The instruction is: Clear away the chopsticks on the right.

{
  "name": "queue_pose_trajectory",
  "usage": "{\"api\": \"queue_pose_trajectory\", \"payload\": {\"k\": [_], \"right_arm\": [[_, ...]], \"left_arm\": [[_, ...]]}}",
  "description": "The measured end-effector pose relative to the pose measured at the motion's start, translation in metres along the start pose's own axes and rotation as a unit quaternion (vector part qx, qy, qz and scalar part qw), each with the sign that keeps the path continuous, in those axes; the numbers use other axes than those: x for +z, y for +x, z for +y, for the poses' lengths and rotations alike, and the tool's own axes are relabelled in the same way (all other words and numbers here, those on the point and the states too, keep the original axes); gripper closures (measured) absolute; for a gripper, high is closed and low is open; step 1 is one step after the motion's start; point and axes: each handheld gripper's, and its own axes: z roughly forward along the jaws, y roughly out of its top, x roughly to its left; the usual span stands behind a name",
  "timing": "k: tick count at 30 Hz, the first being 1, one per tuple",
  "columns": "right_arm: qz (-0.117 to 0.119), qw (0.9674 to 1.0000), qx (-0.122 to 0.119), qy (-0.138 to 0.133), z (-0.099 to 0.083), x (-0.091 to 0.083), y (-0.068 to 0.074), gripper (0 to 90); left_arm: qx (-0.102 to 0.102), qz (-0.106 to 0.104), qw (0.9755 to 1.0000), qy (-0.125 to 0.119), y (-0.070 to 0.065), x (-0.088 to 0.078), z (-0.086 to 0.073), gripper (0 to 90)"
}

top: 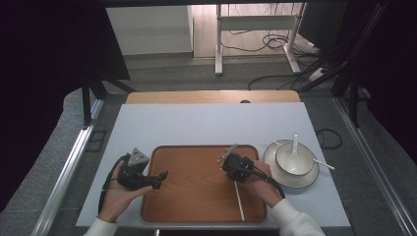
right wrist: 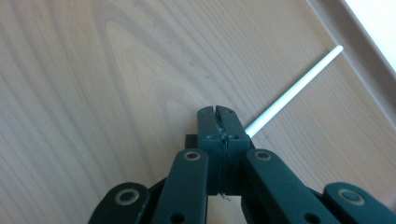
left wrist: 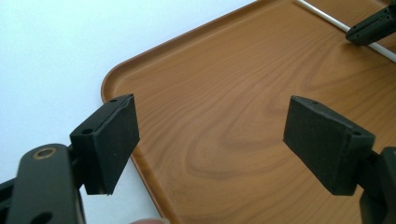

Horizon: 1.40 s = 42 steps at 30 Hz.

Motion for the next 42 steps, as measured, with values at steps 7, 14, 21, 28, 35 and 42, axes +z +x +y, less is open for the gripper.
{"api": "queue_pose_trajectory", "payload": {"k": [7,14,21,28,35,42], "right_arm": [[-0.001,1.0000,0.009,0.002,-0.004,-0.002,-0.004,89.4],[0.000,0.9999,0.011,0.003,-0.007,-0.003,-0.007,89.4],[0.002,0.9998,0.018,0.006,-0.010,-0.004,-0.010,89.4],[0.000,0.9997,0.021,0.007,-0.013,-0.005,-0.011,89.4],[0.000,0.9998,0.021,0.008,-0.015,-0.006,-0.012,89.4],[0.001,0.9996,0.025,0.011,-0.017,-0.007,-0.014,89.4]], "left_arm": [[0.005,-0.002,1.0000,0.008,-0.002,0.004,-0.001,17.9],[0.002,-0.001,1.0000,0.006,-0.001,0.003,-0.001,17.9],[0.002,-0.001,1.0000,0.006,0.000,0.003,-0.001,17.9],[0.003,-0.001,1.0000,0.007,0.000,0.004,-0.001,17.9],[0.003,0.000,1.0000,0.007,0.000,0.003,-0.001,17.8],[0.001,0.001,1.0000,0.008,0.000,0.004,-0.002,17.8]]}}
